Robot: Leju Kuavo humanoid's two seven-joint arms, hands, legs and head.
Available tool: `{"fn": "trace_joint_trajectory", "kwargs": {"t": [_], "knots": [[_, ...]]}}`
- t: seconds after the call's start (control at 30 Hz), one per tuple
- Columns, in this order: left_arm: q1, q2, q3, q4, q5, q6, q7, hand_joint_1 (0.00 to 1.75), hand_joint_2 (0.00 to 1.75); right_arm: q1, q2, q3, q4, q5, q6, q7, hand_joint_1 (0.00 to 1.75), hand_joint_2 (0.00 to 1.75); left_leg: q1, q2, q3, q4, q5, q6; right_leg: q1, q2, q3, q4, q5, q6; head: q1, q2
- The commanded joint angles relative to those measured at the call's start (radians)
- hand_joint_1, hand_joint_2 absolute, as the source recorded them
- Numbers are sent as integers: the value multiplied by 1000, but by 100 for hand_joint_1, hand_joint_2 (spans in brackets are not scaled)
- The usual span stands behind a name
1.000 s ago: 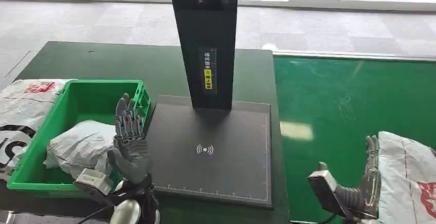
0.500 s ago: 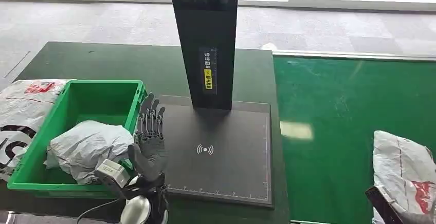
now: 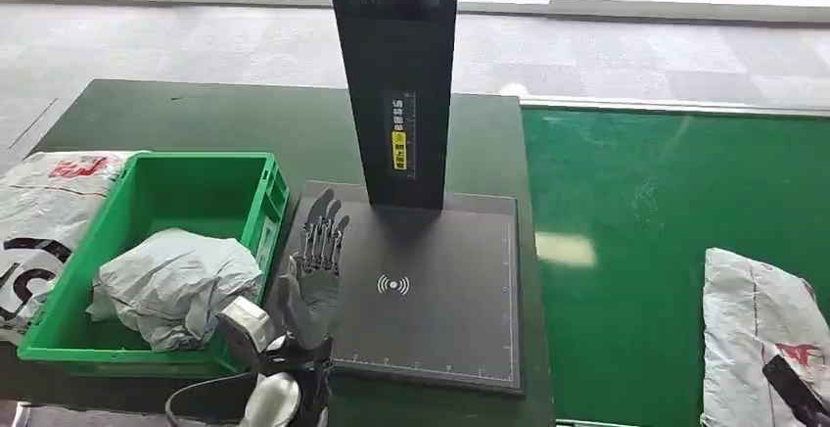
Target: Moved the parcel from conveyor to table for the left to box.
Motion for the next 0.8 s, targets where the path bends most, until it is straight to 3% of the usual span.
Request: {"fn": "trace_joint_trajectory", "kwargs": {"t": [0.03,0.2,0.5,0.57,0.6,0.63,0.67,0.7,0.8], "knots": [[-40,26,-39,107,-48,9,15,0,0,-207,9,189,530,-2,25,49,0,175,2,4,1,-3,1,-2,2,5,0,-4,4,0,0,0],[-52,28,-39,127,-56,9,20,0,0,-217,32,213,585,-3,49,50,0,175,3,2,2,-3,2,-2,3,3,1,-5,3,0,-1,0],[-59,24,-36,145,-76,15,34,0,0,-234,78,258,629,-6,67,42,0,175,13,17,2,-1,-1,-1,14,17,6,-10,8,1,0,0],[-63,23,-37,149,-88,22,36,0,0,-235,111,271,633,-10,54,31,0,175,14,17,-1,-1,-1,0,14,17,5,-11,10,2,0,0],[-65,22,-35,151,-95,29,39,0,0,-239,160,281,622,-34,3,-57,0,175,14,16,-5,-3,2,0,14,16,3,-13,12,3,0,0],[-65,21,-34,152,-97,30,39,0,0,-243,183,291,623,-32,-15,-47,0,175,16,18,-3,-1,0,0,15,18,6,-14,11,3,0,0],[-65,21,-34,151,-97,30,39,0,0,-245,191,295,623,-32,-19,-41,175,175,16,20,-6,-4,2,0,15,19,4,-16,14,3,0,0],[-50,17,-26,131,-116,50,42,0,0,-252,260,313,582,-99,-173,-162,175,175,17,21,-1,0,-2,0,18,21,10,-15,12,3,0,0],[-45,17,-20,126,-120,48,47,0,0,-230,296,389,516,-183,-175,-147,175,175,17,26,-2,-1,-2,-1,20,26,9,-15,14,3,0,0]]}}
